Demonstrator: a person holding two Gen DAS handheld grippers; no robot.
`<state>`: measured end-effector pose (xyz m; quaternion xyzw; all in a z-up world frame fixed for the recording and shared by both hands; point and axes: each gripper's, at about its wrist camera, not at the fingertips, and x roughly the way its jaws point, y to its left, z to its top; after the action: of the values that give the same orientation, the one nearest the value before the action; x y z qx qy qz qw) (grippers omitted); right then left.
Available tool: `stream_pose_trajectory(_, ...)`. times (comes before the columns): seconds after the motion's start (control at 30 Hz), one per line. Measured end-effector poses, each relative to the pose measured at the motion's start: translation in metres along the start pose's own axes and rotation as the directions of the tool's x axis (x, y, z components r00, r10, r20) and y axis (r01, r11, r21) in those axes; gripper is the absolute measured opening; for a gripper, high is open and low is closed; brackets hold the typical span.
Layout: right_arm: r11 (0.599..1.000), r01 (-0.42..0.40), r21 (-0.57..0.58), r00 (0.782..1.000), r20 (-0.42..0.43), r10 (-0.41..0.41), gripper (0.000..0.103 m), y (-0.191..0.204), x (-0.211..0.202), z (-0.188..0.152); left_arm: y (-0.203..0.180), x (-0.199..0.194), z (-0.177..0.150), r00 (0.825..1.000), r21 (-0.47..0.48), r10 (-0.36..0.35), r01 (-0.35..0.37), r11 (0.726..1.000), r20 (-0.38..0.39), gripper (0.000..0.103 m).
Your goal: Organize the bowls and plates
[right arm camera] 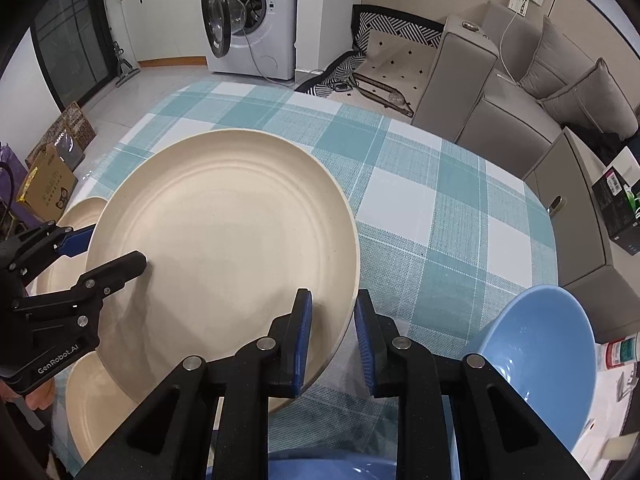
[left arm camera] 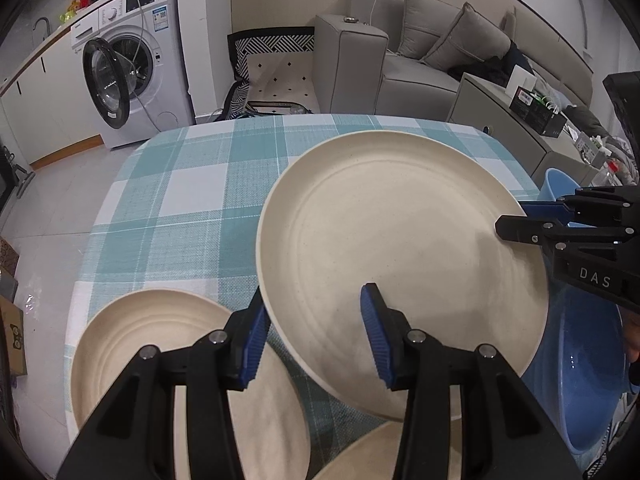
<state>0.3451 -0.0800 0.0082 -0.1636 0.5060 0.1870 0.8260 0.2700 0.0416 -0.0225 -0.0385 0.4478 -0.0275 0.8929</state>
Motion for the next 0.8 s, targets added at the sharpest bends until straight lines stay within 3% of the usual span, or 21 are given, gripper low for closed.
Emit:
stream_pose_trajectory(0.5,1.0,-0.007,-0.022,0.994,0.112,0.01,0.022,0.034,-0.063,-0.03,0.001,-0.06,-0.031,0.994,-0.015,0.035,-0.034,0.999,0.105,0.044)
stream_pose_trajectory(0.8,1.0,-0.02,-0.003,0.988,0.151,0.02,0.022,0.049,-0.092,-0.057,-0.002,-0.087,-0.055,0.991,-0.018,0.041,-0.039,0.999,0.125,0.044)
